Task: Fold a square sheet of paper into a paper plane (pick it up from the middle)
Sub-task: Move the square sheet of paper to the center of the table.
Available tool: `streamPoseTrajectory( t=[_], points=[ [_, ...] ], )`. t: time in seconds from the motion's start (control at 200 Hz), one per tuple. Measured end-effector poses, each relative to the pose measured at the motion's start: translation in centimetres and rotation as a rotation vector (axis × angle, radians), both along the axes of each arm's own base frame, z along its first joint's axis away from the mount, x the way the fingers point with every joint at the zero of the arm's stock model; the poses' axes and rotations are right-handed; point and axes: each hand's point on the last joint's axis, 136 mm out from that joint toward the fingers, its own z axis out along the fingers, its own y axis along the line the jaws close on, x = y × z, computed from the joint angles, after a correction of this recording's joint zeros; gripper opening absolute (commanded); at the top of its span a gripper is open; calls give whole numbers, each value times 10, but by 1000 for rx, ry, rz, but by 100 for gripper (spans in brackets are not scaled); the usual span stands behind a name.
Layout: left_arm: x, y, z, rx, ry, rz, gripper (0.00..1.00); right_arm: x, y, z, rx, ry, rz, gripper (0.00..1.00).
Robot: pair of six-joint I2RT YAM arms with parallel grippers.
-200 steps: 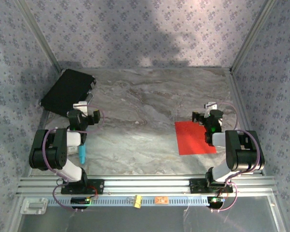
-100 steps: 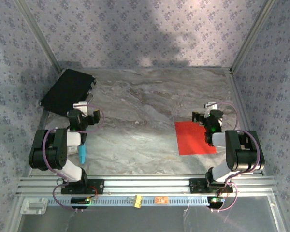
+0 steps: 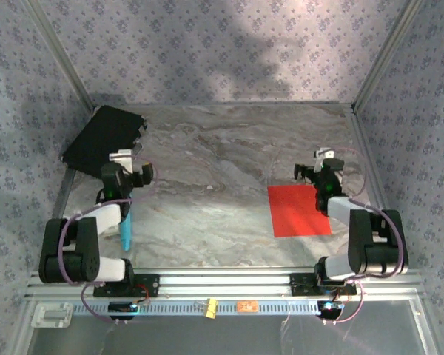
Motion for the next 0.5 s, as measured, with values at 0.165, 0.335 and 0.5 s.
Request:
streamPoseTrajectory(
  t=[0.165,0.335,0.5],
  points=[
    [-13,1,30,-109,-23,48,100,-4,-6,46,145,17,-101,99],
    [-29,14,49,-320,1,219,100,-15,2,51,361,153,-143,99],
    [-45,11,49,-488,32,266,100,-49,22,2,507,409,-175,97]
  ],
)
